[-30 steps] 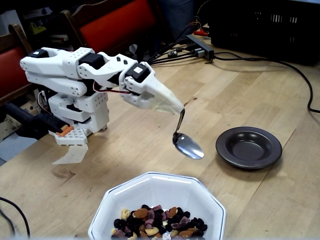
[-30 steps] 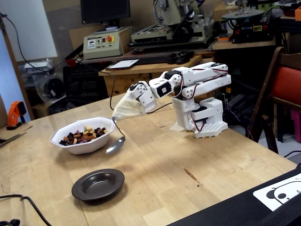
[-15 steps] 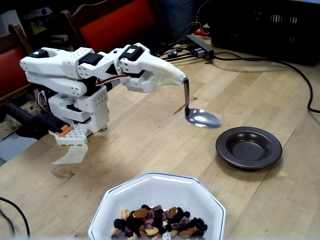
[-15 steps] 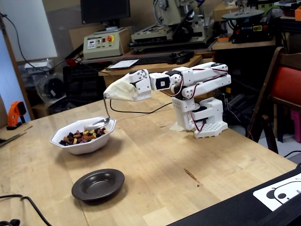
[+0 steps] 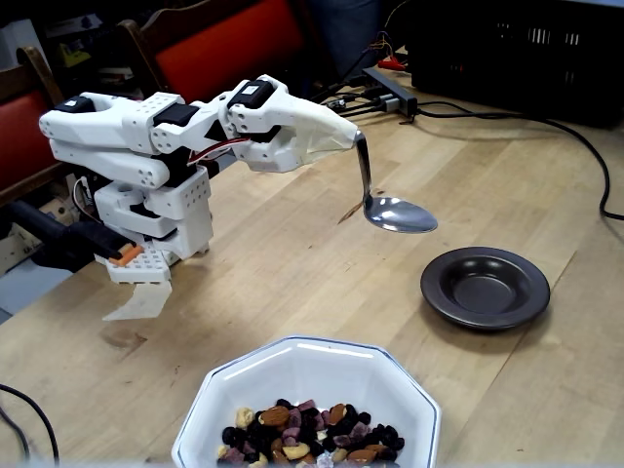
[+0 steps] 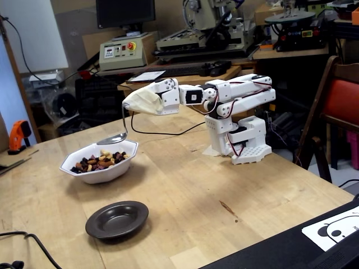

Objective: Use spoon to transfer food from the white bowl to brown plate

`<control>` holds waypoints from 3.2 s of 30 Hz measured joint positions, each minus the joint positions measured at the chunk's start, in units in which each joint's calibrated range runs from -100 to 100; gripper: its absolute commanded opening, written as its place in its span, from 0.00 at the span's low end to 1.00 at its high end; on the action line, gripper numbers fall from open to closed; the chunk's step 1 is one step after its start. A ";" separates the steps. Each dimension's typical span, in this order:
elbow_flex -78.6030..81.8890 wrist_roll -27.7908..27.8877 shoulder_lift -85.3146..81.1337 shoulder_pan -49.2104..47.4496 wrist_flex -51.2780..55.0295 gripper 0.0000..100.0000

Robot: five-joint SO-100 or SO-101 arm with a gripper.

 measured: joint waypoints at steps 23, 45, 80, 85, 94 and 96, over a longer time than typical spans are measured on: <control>0.00 0.00 0.00 0.00 0.00 0.02; 0.00 0.00 0.00 22.34 0.00 0.02; -18.27 0.00 8.24 27.96 -0.48 0.02; -24.58 0.00 17.00 27.96 -0.48 0.02; -32.15 0.00 30.66 27.96 -0.48 0.02; -32.74 0.00 32.37 27.96 -1.04 0.02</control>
